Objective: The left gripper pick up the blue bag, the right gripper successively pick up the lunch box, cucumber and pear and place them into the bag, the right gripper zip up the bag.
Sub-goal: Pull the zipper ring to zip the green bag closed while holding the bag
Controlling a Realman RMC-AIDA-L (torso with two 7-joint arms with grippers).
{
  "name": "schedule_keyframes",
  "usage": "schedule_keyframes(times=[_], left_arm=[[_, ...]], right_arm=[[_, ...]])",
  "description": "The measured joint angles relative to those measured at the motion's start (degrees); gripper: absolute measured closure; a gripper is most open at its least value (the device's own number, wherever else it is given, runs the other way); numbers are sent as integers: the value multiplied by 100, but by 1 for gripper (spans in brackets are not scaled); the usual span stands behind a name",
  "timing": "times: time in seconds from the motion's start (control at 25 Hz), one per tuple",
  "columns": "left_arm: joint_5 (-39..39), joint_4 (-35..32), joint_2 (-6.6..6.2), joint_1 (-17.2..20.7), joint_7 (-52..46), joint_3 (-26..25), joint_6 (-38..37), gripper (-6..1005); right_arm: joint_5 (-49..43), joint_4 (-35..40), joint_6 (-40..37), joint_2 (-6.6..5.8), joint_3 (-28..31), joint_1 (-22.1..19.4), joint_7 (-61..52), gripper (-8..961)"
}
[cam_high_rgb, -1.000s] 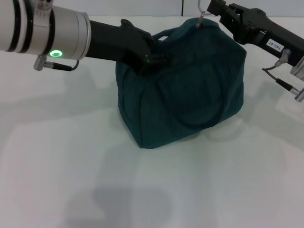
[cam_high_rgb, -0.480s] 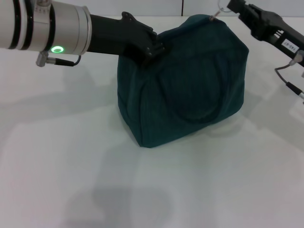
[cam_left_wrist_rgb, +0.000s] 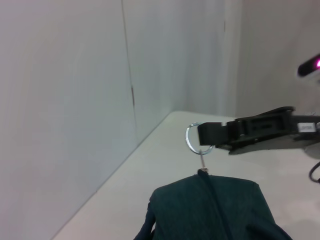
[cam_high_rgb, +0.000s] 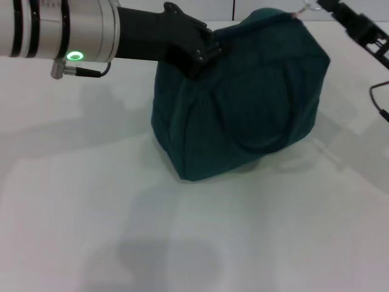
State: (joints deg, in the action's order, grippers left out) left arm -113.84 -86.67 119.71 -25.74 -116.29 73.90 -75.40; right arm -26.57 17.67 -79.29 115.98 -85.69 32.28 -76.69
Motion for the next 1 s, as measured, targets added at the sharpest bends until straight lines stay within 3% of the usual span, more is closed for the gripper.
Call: schedule_keyframes(times=[0.44,1.0], left_arm=[[533,-422,0,271,270,-10,44,934],[928,-715,-6,534,335,-39,274,935]], right_arm=[[493,-396,85,-4,1,-99,-1206,953],[689,-635,404,-15,-15,-96,-1359,948]])
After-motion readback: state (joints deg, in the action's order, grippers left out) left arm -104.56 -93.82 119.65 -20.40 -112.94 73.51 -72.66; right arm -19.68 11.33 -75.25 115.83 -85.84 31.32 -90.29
